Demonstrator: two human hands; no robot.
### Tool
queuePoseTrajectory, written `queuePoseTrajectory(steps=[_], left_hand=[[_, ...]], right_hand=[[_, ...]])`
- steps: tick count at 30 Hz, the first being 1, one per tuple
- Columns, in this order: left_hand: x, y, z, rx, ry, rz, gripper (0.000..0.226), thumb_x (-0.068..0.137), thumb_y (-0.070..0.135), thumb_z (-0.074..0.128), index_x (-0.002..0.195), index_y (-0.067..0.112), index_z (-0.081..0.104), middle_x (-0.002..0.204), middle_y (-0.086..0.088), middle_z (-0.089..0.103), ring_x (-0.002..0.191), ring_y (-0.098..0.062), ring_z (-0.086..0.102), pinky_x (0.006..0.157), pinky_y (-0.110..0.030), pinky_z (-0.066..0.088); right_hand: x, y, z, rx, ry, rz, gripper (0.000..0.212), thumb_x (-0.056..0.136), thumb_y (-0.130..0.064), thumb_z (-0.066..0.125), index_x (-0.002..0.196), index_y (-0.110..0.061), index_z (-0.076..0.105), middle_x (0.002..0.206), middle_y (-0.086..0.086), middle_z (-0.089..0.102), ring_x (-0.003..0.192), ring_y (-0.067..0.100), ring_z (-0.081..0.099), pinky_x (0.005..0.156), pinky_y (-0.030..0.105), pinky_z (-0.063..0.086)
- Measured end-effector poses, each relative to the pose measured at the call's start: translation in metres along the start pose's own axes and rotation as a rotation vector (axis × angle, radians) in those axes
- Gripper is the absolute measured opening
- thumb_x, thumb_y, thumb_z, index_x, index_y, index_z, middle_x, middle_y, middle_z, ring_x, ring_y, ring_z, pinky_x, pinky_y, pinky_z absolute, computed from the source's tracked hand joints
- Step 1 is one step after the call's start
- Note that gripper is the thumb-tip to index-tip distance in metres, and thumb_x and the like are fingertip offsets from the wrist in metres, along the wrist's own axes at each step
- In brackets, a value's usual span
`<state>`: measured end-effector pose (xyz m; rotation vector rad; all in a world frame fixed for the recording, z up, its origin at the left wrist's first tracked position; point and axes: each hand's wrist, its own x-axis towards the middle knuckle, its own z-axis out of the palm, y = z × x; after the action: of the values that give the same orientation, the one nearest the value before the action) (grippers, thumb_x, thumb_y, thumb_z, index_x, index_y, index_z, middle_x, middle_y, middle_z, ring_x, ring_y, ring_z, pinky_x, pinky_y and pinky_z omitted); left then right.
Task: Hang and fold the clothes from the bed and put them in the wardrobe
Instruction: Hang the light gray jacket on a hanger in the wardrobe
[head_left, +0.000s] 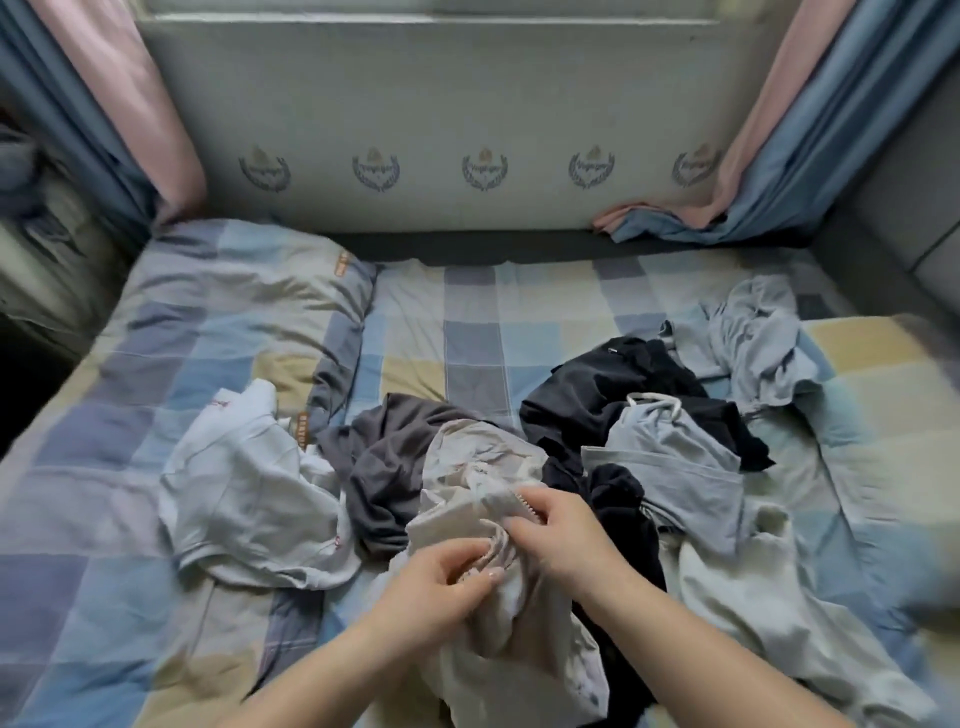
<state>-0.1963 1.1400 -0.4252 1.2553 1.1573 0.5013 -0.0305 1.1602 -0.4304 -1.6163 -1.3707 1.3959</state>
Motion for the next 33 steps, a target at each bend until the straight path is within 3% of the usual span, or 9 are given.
queuePoseTrajectory(steps=[4,8,12,15,18,20,23,30,33], left_hand=[[-0.038,0.079,-0.005,0.371,0.069,0.293,0.008,0.084,0.039,0.067,0.078,0.035,0.067,0.076,0.02,0.067,0.072,0.004,0.06,0.068,-0.017,0.047],[-0.066,0.154,-0.006,0.348,0.355,0.565,0.021,0.079,0.051,0.066,0.082,0.03,0.063,0.083,0.012,0.063,0.078,-0.007,0.063,0.071,-0.023,0.053],[-0.096,0.219,0.008,0.319,0.116,0.555,0.048,0.069,0.066,0.065,0.108,0.043,0.052,0.116,0.019,0.058,0.111,0.001,0.056,0.095,-0.023,0.049],[-0.113,0.254,0.023,0.161,-0.159,0.489,0.057,0.071,0.05,0.072,0.122,0.033,0.053,0.122,0.01,0.062,0.115,-0.003,0.059,0.096,-0.023,0.049],[-0.146,0.283,0.036,0.123,-0.431,0.512,0.034,0.085,0.013,0.066,0.118,0.018,0.061,0.103,0.005,0.07,0.094,-0.005,0.066,0.079,-0.019,0.052],[-0.168,0.296,0.047,0.211,-0.5,0.589,0.027,0.083,0.019,0.073,0.109,0.017,0.067,0.095,0.002,0.069,0.087,-0.008,0.062,0.081,-0.026,0.052],[-0.198,0.31,0.067,0.313,-0.439,0.705,0.045,0.065,0.045,0.073,0.096,0.012,0.071,0.078,0.005,0.062,0.073,-0.008,0.054,0.072,-0.032,0.047],[-0.275,0.326,0.138,0.117,-0.645,0.686,0.028,0.075,0.034,0.067,0.088,0.009,0.069,0.078,-0.004,0.063,0.075,-0.015,0.055,0.072,-0.034,0.043],[-0.316,0.329,0.182,0.034,-0.775,0.65,0.02,0.088,0.022,0.065,0.095,0.003,0.067,0.08,-0.007,0.063,0.076,-0.019,0.056,0.07,-0.033,0.045]], right_hand=[[-0.051,-0.08,-0.045,-0.345,0.103,-0.41,0.031,0.07,-0.015,0.05,0.087,-0.027,0.073,0.09,-0.017,0.07,0.089,-0.001,0.063,0.082,0.017,0.048],[-0.111,-0.147,-0.087,-0.701,0.157,-0.764,0.022,0.075,-0.023,0.05,0.08,-0.022,0.071,0.09,-0.014,0.069,0.083,0.005,0.064,0.073,0.022,0.052],[-0.178,-0.197,-0.118,-0.958,0.199,-0.949,0.017,0.079,-0.016,0.054,0.074,-0.021,0.069,0.09,-0.011,0.07,0.078,0.012,0.062,0.066,0.028,0.053],[-0.222,-0.225,-0.134,-1.028,0.249,-0.993,0.016,0.086,-0.017,0.057,0.077,-0.02,0.07,0.093,-0.007,0.071,0.078,0.014,0.062,0.064,0.031,0.053],[-0.276,-0.249,-0.138,-1.095,0.36,-0.958,0.018,0.086,-0.018,0.055,0.075,-0.018,0.07,0.093,-0.004,0.071,0.076,0.016,0.061,0.063,0.029,0.052],[-0.311,-0.26,-0.134,-1.115,0.434,-0.918,0.02,0.085,-0.015,0.052,0.074,-0.016,0.069,0.094,-0.003,0.07,0.077,0.016,0.059,0.065,0.028,0.051],[-0.363,-0.268,-0.122,-1.126,0.574,-0.828,0.019,0.081,-0.01,0.052,0.074,-0.016,0.067,0.097,-0.003,0.068,0.082,0.015,0.06,0.069,0.028,0.05],[-0.496,-0.253,-0.101,-1.142,1.086,-0.574,0.024,0.07,-0.004,0.055,0.074,-0.026,0.064,0.113,-0.001,0.06,0.105,0.015,0.054,0.087,0.039,0.044],[-0.565,-0.242,-0.091,-1.173,1.32,-0.487,0.03,0.067,0.002,0.063,0.071,-0.027,0.065,0.108,0.0,0.062,0.093,0.02,0.056,0.08,0.042,0.046]])
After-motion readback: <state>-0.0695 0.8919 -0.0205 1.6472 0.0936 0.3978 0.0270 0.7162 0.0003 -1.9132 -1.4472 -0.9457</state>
